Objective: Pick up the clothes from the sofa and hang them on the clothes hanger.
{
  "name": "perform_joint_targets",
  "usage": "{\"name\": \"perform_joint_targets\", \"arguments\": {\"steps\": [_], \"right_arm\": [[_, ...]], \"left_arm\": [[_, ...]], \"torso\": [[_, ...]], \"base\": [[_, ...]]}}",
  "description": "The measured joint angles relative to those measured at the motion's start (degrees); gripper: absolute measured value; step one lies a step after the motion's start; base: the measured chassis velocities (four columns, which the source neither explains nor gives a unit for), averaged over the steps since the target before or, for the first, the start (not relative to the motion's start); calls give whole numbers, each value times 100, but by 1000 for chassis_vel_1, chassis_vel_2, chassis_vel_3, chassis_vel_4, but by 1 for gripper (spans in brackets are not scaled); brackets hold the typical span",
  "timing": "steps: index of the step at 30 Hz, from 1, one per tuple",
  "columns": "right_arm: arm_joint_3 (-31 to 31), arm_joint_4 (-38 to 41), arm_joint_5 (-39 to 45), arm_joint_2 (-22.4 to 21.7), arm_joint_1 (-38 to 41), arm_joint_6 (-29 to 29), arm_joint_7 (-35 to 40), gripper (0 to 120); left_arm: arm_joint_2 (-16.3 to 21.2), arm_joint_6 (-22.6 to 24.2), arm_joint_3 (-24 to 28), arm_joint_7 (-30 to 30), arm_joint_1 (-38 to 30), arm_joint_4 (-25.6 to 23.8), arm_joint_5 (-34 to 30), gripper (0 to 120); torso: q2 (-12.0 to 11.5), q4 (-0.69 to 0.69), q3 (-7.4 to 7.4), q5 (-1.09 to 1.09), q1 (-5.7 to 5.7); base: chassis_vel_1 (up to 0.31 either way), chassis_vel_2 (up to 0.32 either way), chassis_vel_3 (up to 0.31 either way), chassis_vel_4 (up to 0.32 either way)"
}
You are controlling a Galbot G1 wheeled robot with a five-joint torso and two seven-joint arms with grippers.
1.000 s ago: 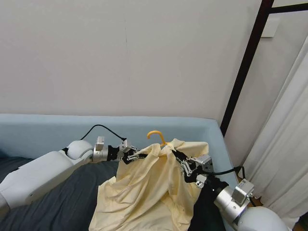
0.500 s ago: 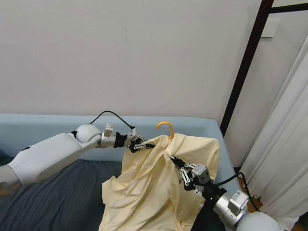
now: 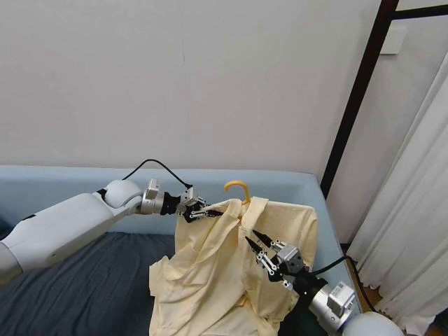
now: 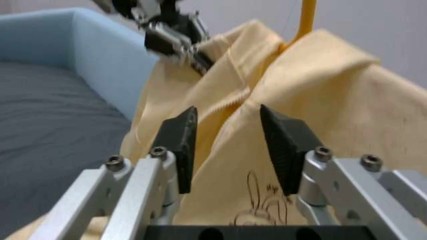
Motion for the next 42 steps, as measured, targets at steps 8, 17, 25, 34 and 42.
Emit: {"name": "perform_joint_targets", "arguments": {"steps": [8,17,25,34,42], "right_arm": [[348,119,348,-447,5,112,-70,71],[886,148,1344,-1548,439,-91,-302,100],[987,-67,2597,-2349,671,-927,-1192,100],[872,-104,3491,-2700,1084,-1452,-1498,100],[773,-64,3456,-2695,1101,-1585,-1573,82]], "left_arm": [[158,-235,-145,138,-20,-28,208,2],[246,-693,-436,252,135,-202,861,2],[251,-871,-713,265,428,-535,1275,2],[104,-856,-726,380,528,-424,1266,2],[111,-744,-758,431,699,-566,1175,2]], "torso": [[0,1,0,1,0],[0,1,0,1,0],[0,-1,0,1,0],[0,-3,0,2,0],[0,1,0,1,-1]], "base": [[0,0,0,0],[0,0,0,0],[0,0,0,0],[0,0,0,0],[0,0,0,0]]}}
